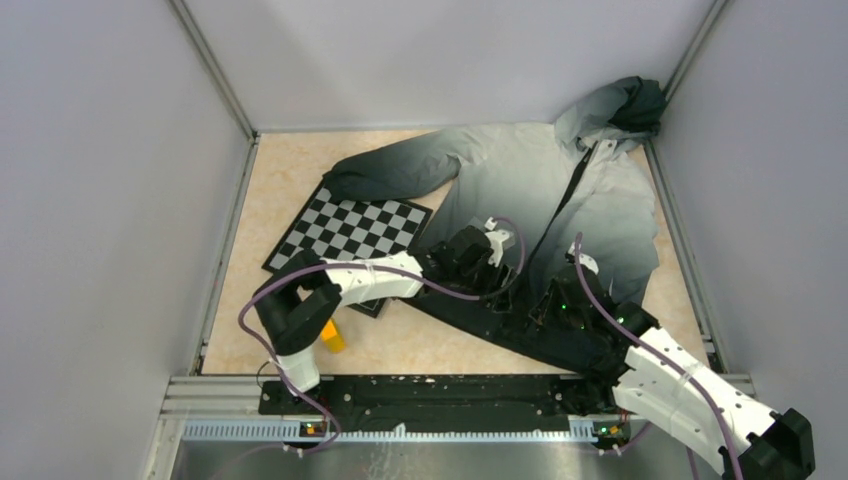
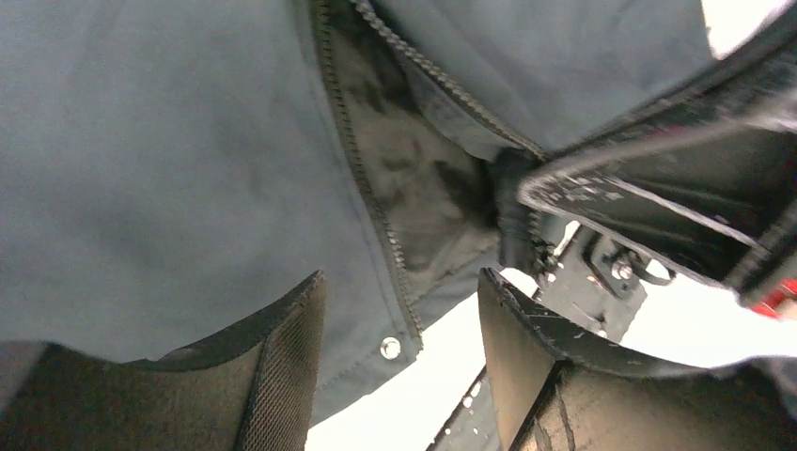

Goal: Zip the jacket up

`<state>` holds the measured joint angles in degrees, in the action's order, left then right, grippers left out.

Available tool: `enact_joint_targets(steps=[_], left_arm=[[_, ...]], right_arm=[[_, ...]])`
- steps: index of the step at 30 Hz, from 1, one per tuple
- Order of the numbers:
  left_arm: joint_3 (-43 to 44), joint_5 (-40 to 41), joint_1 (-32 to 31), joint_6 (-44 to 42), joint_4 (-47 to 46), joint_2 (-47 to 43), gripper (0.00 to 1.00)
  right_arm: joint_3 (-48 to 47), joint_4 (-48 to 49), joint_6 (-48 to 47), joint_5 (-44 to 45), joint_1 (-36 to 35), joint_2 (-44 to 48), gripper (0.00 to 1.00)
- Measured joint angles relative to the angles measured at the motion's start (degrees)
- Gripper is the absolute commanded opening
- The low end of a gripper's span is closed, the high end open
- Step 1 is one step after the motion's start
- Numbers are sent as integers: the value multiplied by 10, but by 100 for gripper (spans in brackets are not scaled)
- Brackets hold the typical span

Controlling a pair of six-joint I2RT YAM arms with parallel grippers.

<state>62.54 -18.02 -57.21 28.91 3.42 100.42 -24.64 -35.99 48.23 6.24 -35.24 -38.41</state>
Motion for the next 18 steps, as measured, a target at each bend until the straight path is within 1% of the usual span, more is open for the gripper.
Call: enact_joint_targets(steps=[4, 9, 15, 18], left_arm=[[47, 46, -10, -5, 55, 45, 59], [111, 102, -38, -18, 110, 98, 59], [119, 170, -71, -34, 148, 109, 61], [119, 192, -80, -37, 155, 109, 61]], right_arm=[[0, -1, 0, 3, 0, 0, 0], [0, -6, 5, 4, 0, 6, 0], [0, -14, 11, 11, 0, 29, 0], [0, -16, 13, 12, 0, 32, 0]])
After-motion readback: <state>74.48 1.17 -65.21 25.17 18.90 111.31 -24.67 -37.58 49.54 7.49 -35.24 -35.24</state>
